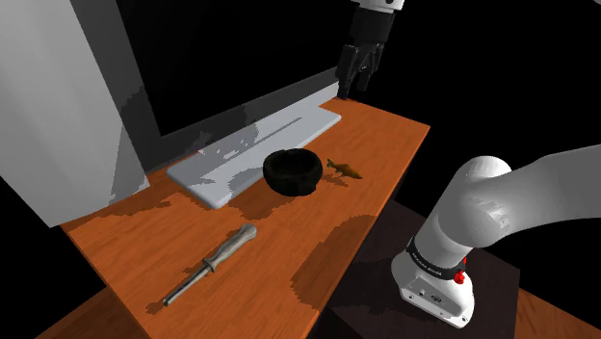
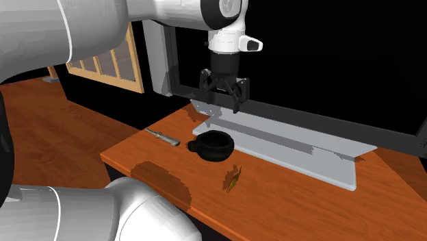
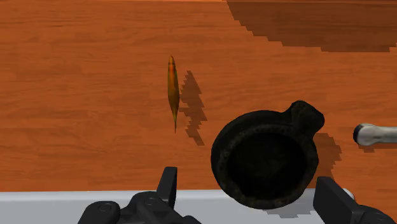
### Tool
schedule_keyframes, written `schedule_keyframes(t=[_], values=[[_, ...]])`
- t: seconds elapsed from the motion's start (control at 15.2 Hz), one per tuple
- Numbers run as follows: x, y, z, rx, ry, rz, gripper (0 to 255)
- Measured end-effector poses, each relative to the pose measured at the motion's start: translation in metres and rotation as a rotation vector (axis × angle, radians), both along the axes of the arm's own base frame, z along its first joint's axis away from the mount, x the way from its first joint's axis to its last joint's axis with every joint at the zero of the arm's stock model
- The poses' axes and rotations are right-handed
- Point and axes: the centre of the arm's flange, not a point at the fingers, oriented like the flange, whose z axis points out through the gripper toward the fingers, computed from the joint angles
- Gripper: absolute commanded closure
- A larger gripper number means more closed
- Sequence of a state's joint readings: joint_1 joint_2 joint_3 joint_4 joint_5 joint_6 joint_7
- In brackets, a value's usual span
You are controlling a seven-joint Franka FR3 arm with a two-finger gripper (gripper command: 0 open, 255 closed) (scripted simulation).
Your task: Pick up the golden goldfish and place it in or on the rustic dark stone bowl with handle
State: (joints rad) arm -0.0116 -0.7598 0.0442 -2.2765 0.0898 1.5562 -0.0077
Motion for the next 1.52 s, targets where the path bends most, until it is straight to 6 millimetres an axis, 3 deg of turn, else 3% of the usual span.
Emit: schedule_keyframes(t=[0.2,1.12,1.32,1.52], values=[[0.000,-0.001,-0.013,-0.010,-0.002,0.006,0],[-0.009,-0.027,-0.195,-0.123,-0.031,0.078,0],[-0.009,-0.035,-0.227,-0.143,-0.037,0.091,0],[-0.007,-0.038,-0.244,-0.147,-0.039,0.094,0]])
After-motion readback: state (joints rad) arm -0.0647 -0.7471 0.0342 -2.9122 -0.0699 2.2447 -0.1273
